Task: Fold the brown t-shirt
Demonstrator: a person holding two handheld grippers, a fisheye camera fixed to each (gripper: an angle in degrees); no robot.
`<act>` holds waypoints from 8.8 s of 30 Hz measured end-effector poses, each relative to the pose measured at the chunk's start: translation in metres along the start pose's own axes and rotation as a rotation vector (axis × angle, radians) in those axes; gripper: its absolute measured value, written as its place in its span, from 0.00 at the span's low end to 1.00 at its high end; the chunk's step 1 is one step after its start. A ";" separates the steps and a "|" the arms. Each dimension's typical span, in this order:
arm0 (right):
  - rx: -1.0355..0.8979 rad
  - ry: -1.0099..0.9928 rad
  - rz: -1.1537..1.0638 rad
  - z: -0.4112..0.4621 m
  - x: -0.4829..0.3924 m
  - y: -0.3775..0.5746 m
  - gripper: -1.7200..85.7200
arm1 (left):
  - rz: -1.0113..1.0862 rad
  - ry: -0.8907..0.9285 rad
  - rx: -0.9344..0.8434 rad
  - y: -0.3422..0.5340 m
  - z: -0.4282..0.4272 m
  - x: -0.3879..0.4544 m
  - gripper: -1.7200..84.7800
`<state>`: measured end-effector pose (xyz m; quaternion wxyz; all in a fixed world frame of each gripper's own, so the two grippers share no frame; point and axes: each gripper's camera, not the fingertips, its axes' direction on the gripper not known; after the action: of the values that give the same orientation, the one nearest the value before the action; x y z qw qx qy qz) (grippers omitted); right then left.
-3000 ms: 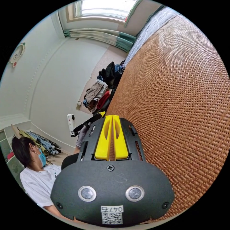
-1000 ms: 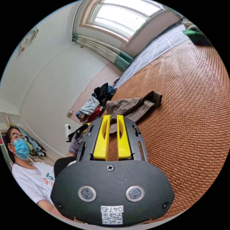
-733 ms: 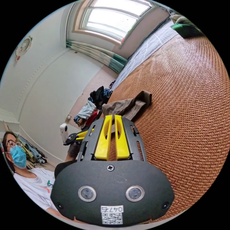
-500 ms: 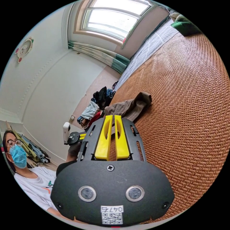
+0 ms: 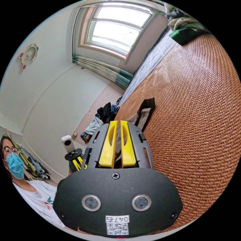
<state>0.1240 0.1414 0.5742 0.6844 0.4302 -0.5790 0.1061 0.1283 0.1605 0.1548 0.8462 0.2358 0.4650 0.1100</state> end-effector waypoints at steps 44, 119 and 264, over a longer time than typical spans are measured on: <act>-0.003 0.065 0.082 -0.024 0.014 -0.005 0.01 | 0.117 0.014 0.074 0.150 0.011 0.051 0.03; -0.080 0.616 -0.186 -0.152 -0.312 -0.053 0.09 | -0.729 -0.619 0.330 0.639 -0.061 -0.076 0.01; -0.619 0.686 -0.663 0.392 -0.314 -0.446 0.06 | -0.736 -0.618 0.270 0.546 -0.015 -0.049 0.01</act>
<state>0.0401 -0.2979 0.0731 0.9242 0.3091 -0.1619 -0.1553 0.1070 0.6172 0.4570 0.8891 0.1850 0.2548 -0.3322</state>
